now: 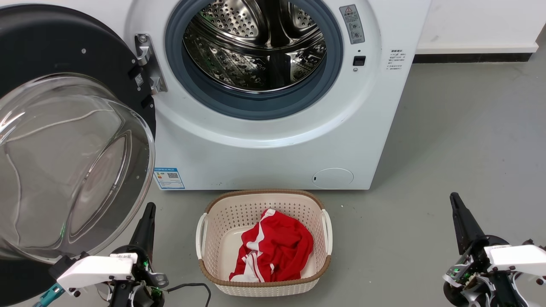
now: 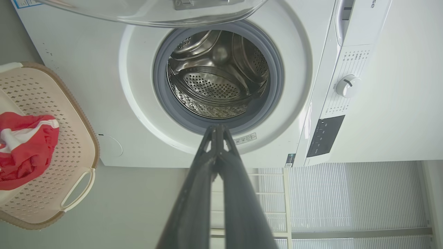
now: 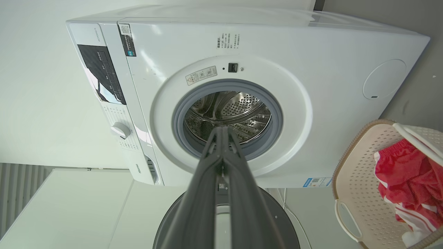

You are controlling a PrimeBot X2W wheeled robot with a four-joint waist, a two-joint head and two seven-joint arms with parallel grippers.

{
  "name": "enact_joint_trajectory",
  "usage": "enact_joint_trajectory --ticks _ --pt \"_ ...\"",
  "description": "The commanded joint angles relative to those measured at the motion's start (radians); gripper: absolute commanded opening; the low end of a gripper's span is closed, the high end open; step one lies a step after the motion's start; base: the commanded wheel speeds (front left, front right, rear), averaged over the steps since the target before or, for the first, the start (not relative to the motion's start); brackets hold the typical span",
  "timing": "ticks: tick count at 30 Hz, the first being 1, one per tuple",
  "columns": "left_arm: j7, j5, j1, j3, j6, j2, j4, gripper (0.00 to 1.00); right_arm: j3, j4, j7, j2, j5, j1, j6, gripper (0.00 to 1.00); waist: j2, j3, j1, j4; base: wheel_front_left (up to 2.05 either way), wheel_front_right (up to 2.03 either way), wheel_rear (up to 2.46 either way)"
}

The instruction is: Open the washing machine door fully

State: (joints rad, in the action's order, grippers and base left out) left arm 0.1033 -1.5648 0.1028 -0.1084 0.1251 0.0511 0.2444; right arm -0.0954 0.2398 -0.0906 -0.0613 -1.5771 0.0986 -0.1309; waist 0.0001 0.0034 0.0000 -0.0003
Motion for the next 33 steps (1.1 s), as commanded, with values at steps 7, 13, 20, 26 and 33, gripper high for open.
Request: enact_joint_trajectory --ticks 7,13,20,26,33 --pt "0.015 -0.048 0.010 -0.009 0.009 -0.002 0.002 0.00 -0.006 0.006 -0.015 0.001 -0.048 0.014 0.000 0.00 -0.0001 0.000 0.0000 0.000 0.00 0.00 0.00" --pt "0.014 -0.048 0.010 -0.009 0.008 -0.002 0.002 0.00 -0.007 0.006 -0.016 0.002 -0.046 0.014 0.000 0.00 -0.0001 0.000 0.0000 0.000 0.00 0.00 0.00" --pt "0.014 -0.048 0.010 -0.009 0.008 -0.001 0.002 0.00 -0.008 0.006 -0.016 0.003 -0.045 0.014 0.000 0.00 -0.0001 0.000 0.0000 0.000 0.00 0.00 0.00" --pt "0.014 -0.049 0.010 -0.009 0.008 -0.001 0.002 0.00 -0.009 0.006 -0.017 0.004 -0.043 0.014 0.000 0.00 -0.0001 0.000 0.0000 0.000 0.00 0.00 0.00" --pt "0.014 -0.049 0.010 -0.009 0.008 -0.001 0.002 0.00 -0.010 0.006 -0.018 0.005 -0.043 0.014 0.000 0.00 -0.0001 0.000 0.0000 0.000 0.00 0.00 0.00"
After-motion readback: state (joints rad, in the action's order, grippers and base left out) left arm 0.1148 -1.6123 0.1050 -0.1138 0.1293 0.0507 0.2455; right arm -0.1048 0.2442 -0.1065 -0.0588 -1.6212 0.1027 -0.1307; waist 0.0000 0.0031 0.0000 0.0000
